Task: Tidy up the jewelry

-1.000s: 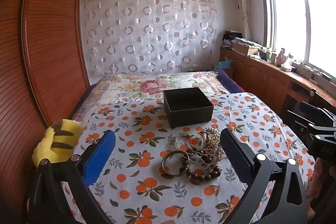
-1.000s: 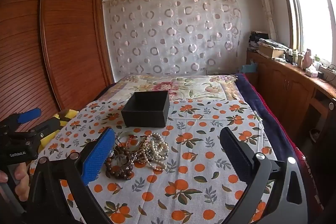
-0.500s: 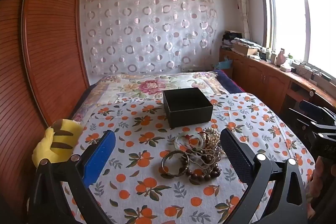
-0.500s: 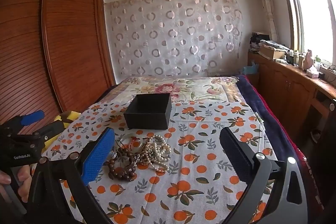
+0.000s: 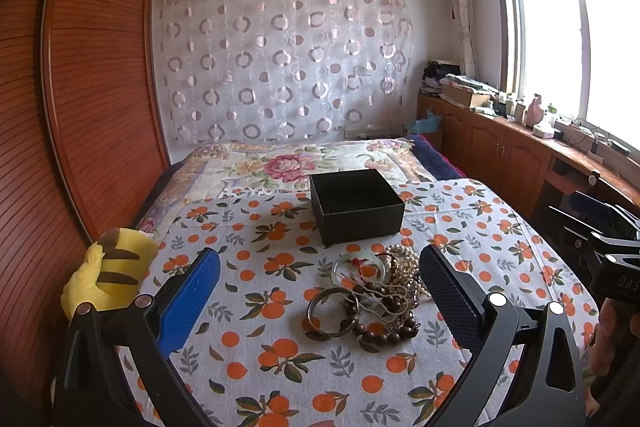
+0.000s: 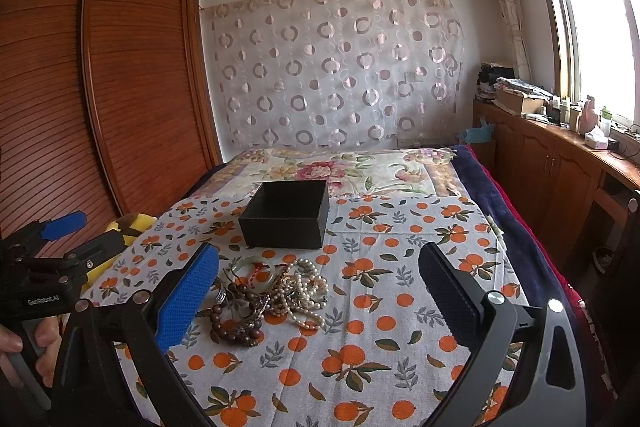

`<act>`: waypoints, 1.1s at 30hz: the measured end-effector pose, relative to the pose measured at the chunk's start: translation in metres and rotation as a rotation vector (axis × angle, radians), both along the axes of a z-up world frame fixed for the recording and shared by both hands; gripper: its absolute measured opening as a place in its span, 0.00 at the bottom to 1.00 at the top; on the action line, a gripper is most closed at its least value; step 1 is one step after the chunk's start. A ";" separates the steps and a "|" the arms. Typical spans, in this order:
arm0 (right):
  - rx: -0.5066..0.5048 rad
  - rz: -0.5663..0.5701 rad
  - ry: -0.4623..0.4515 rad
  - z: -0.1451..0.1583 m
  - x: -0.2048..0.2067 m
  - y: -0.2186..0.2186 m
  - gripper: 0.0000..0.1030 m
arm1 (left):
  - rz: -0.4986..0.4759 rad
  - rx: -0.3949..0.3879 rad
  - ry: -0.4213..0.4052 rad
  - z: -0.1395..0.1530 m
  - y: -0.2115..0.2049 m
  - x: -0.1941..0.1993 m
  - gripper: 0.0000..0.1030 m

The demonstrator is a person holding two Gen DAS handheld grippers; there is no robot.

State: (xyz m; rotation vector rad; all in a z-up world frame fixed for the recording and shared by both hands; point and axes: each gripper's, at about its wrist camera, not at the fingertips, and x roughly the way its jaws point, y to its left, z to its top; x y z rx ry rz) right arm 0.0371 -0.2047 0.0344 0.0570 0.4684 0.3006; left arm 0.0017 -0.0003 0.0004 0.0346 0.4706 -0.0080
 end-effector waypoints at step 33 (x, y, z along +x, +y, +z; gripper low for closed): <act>0.004 0.001 -0.012 0.006 -0.004 0.005 0.98 | -0.004 -0.002 -0.009 0.000 0.000 -0.001 0.94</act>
